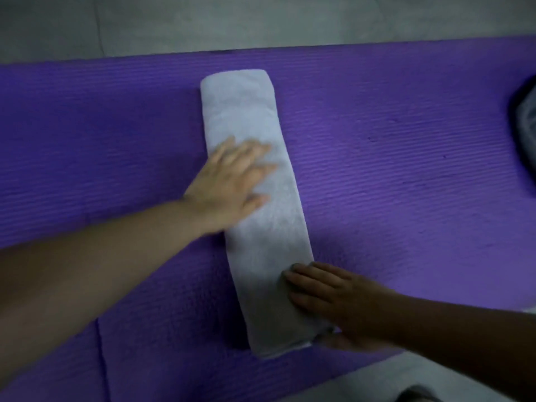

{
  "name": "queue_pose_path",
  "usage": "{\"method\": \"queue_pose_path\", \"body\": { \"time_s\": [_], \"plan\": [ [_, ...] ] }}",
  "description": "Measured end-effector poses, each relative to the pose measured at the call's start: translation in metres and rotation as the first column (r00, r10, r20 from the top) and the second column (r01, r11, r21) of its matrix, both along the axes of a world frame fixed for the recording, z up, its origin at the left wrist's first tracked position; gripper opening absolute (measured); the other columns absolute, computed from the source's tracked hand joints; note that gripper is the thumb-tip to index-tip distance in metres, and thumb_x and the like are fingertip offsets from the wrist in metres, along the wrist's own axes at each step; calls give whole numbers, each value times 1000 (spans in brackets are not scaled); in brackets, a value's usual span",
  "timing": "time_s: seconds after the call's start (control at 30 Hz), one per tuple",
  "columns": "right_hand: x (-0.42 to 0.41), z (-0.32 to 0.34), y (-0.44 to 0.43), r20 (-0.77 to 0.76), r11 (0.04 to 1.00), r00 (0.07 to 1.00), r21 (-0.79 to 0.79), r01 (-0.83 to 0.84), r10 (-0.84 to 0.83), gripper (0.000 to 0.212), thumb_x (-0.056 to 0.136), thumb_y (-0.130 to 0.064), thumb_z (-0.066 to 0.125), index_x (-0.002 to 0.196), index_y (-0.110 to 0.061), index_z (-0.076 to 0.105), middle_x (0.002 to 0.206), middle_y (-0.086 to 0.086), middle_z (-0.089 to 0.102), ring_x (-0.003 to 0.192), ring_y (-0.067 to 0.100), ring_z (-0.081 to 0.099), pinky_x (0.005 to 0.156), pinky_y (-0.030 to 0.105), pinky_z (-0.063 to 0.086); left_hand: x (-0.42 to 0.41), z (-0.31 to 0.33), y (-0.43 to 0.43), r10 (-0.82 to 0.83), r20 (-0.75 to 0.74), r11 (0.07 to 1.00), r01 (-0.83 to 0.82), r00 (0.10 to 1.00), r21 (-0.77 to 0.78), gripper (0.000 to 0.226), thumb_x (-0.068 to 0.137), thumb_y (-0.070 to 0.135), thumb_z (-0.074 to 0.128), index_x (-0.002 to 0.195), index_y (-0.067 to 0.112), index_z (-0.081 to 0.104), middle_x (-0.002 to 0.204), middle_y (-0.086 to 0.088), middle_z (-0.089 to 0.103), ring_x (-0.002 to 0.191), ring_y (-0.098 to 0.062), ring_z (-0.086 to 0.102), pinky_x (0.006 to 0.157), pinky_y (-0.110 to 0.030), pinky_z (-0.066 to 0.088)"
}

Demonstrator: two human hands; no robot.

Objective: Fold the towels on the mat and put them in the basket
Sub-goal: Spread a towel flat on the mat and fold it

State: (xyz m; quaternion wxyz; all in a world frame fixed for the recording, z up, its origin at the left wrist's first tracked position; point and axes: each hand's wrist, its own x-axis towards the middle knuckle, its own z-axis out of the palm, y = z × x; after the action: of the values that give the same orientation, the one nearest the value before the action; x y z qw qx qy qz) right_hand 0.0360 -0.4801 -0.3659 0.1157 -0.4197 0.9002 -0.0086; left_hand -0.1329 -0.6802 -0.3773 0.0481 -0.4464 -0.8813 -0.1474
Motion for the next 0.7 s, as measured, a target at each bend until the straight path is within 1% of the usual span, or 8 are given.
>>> {"method": "queue_pose_path", "body": {
  "time_s": [0.1, 0.2, 0.27, 0.33, 0.4, 0.47, 0.57, 0.7],
  "plan": [
    [9, 10, 15, 72, 987, 997, 159, -35, 23, 99, 45, -75, 57, 124, -17, 40, 128, 4, 58, 119, 17, 56, 93, 29, 48, 61, -19, -36, -219, 50, 969, 223, 974, -105, 41, 92, 47, 32, 117, 18, 47, 121, -14, 62, 118, -24, 40, 107, -38, 15],
    [20, 6, 1, 62, 982, 998, 187, 17, -29, 109, 31, -74, 67, 121, -17, 42, 123, 6, 62, 118, 22, 49, 98, 35, 39, 88, -10, -50, -205, 219, 904, 271, 954, -331, 65, 81, 62, 26, 130, 22, 40, 132, -8, 55, 130, -20, 33, 108, -39, 10],
    [21, -2, -13, -15, 990, 999, 130, 53, -52, 97, 33, -69, 71, 111, -18, 47, 113, 6, 67, 109, 24, 47, 93, 35, 33, 81, 2, -47, -176, 268, 846, 285, 947, -451, 81, 73, 67, 17, 143, 26, 20, 149, -6, 28, 141, -18, 9, 111, -38, 0],
    [11, -3, -22, -83, 998, 995, 42, 54, -50, 75, 42, -63, 72, 99, -19, 51, 99, 3, 70, 94, 24, 61, 90, 37, 41, 78, 4, -42, -172, 304, 776, 319, 937, -544, 83, 71, 69, 10, 141, 31, -14, 145, 7, -21, 129, -12, -27, 109, -35, -21],
    [3, -1, -26, -113, 999, 993, -1, 35, -34, 54, 55, -54, 61, 94, -20, 46, 93, 1, 69, 83, 20, 66, 82, 32, 54, 80, 13, -38, -144, 389, 738, 361, 910, -571, 92, 68, 72, 16, 144, 29, -12, 134, 10, -33, 123, -10, -35, 103, -35, -26],
    [1, 1, -28, -90, 995, 993, -63, 76, -81, 28, 67, -37, 52, 88, -19, 50, 85, 0, 68, 74, 18, 67, 66, 25, 57, 81, 13, -44, -171, 354, 769, 349, 920, -536, 99, 66, 77, 20, 147, 22, 7, 148, -1, -18, 137, -16, -19, 106, -38, -25],
    [-7, 6, -25, 18, 970, 982, -154, 189, -188, 18, 68, -32, 46, 81, -21, 48, 69, -3, 65, 55, 14, 62, 39, 16, 42, 85, 23, -53, -263, 268, 813, 362, 927, -455, 100, 52, 80, 24, 124, 16, 52, 128, -12, 57, 122, -25, 52, 111, -39, 5],
    [-17, 27, -21, 216, 887, 916, -254, 387, -338, 37, 56, -41, 54, 87, -23, 45, 60, -4, 65, 48, 9, 58, 47, 16, 37, 108, 6, -64, -231, 263, 911, 303, 937, -279, 97, 43, 78, 35, 116, 15, 44, 113, -6, 66, 114, -18, 42, 108, -31, 12]
  ]
}}
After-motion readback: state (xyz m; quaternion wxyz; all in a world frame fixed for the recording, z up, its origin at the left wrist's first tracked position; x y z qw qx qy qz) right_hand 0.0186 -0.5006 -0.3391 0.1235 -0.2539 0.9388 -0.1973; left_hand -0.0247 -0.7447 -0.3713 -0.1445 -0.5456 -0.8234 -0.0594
